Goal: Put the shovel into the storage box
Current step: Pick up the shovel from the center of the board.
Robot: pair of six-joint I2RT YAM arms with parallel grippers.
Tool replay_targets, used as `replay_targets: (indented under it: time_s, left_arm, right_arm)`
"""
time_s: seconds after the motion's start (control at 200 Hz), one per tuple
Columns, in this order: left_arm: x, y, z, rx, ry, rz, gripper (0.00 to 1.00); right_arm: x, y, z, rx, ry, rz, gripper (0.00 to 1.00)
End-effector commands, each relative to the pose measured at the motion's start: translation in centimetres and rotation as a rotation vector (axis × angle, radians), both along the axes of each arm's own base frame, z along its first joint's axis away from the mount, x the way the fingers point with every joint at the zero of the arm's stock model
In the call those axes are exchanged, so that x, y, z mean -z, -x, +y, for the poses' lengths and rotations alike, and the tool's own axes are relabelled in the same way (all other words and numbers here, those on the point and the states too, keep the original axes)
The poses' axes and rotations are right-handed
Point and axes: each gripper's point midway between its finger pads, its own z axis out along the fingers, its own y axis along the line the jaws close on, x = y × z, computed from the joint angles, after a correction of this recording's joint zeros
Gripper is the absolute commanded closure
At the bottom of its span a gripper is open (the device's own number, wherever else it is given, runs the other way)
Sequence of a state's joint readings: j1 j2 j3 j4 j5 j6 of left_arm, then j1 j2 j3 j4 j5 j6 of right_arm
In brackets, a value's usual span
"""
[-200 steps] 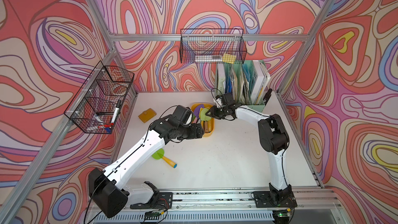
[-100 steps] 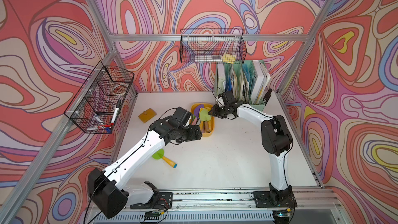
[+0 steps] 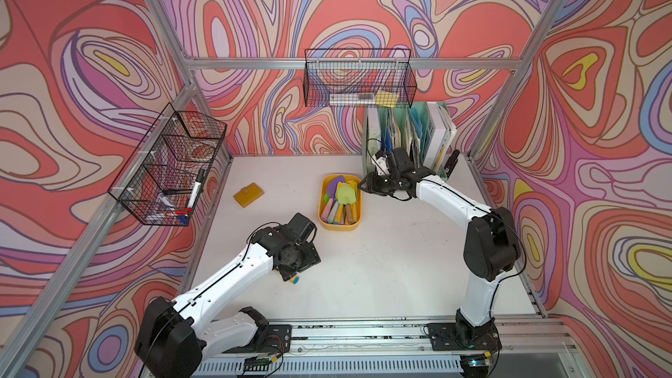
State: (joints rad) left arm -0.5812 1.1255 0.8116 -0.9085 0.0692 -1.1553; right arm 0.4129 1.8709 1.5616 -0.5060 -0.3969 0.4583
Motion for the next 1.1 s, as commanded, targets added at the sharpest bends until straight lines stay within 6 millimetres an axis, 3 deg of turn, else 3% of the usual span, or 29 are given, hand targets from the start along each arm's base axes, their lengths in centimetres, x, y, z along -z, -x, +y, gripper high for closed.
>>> replay_targets:
  time_s: [0.0, 0.245, 0.506, 0.771, 1.092]
  left_arm:
    - [0.3, -0.2, 2.2, -0.200, -0.010, -0.052, 0.23]
    - [1.4, 2.0, 5.8, -0.414, -0.021, -0.063, 0.24]
    - [4.3, 2.2, 5.9, -0.494, 0.011, -0.001, 0.25]
    - [4.9, 0.0, 5.1, -0.463, -0.006, 0.014, 0.25]
    - [6.2, -0.1, 5.3, -0.458, -0.040, 0.051, 0.30]
  right_arm:
    - [0.5, 1.9, -0.3, -0.066, 0.013, 0.021, 0.62]
    - [2.1, 3.1, 0.0, -0.108, -0.001, 0.048, 0.62]
    - [3.0, 3.3, 0.6, -0.135, -0.028, 0.064, 0.62]
    - [3.4, 3.3, 0.7, -0.146, -0.027, 0.066, 0.62]
    - [3.9, 3.3, 0.8, -0.146, -0.034, 0.078, 0.62]
